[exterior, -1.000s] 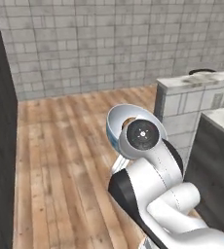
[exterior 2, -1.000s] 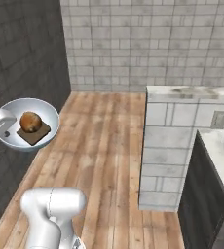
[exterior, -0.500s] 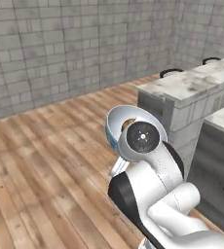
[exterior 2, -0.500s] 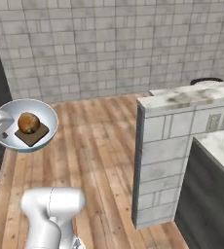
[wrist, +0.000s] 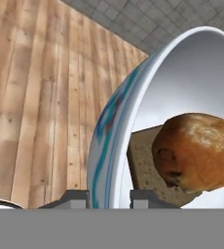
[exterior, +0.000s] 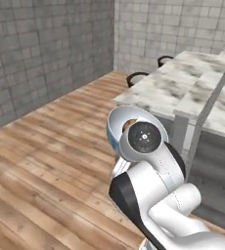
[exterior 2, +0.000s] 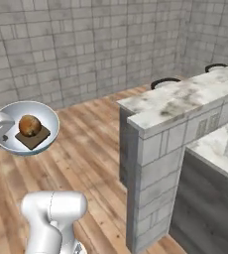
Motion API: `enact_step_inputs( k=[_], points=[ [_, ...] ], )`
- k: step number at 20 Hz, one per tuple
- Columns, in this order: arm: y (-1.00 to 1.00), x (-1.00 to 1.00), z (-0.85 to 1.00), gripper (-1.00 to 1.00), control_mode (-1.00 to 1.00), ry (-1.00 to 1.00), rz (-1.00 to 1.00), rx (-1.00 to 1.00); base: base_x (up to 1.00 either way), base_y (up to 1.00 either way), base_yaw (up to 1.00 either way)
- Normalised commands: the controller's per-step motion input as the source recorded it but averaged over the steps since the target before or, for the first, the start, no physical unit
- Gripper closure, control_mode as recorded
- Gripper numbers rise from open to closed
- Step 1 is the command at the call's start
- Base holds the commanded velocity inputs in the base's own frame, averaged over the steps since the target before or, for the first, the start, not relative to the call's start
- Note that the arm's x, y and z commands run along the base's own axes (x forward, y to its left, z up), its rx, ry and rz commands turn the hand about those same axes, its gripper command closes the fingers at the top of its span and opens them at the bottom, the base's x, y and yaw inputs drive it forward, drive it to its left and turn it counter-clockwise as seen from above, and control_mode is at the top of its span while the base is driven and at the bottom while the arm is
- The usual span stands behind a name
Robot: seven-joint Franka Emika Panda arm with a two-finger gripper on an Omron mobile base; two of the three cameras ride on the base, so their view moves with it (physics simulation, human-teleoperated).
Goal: Pick up the heated bread from the toaster oven and place it in the bowl. Then move the bread bowl to the dining counter.
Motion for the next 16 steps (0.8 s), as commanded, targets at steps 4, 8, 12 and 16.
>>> enact_step_inputs(
  k=[4, 8, 12, 16],
  points=[
    [0.00, 0.00, 0.00, 1.00, 1.00, 0.00, 0.00, 0.00, 1.00, 0.94, -0.60],
    [0.00, 0.00, 0.00, 1.00, 1.00, 0.00, 0.00, 0.00, 1.00, 0.92, -0.63],
    [0.00, 0.00, 0.00, 1.00, 1.00, 0.00, 0.00, 0.00, 0.99, 0.79, -0.69],
    [0.00, 0.00, 0.00, 1.00, 1.00, 0.00, 0.00, 0.00, 0.99, 0.58, -0.64]
  ],
)
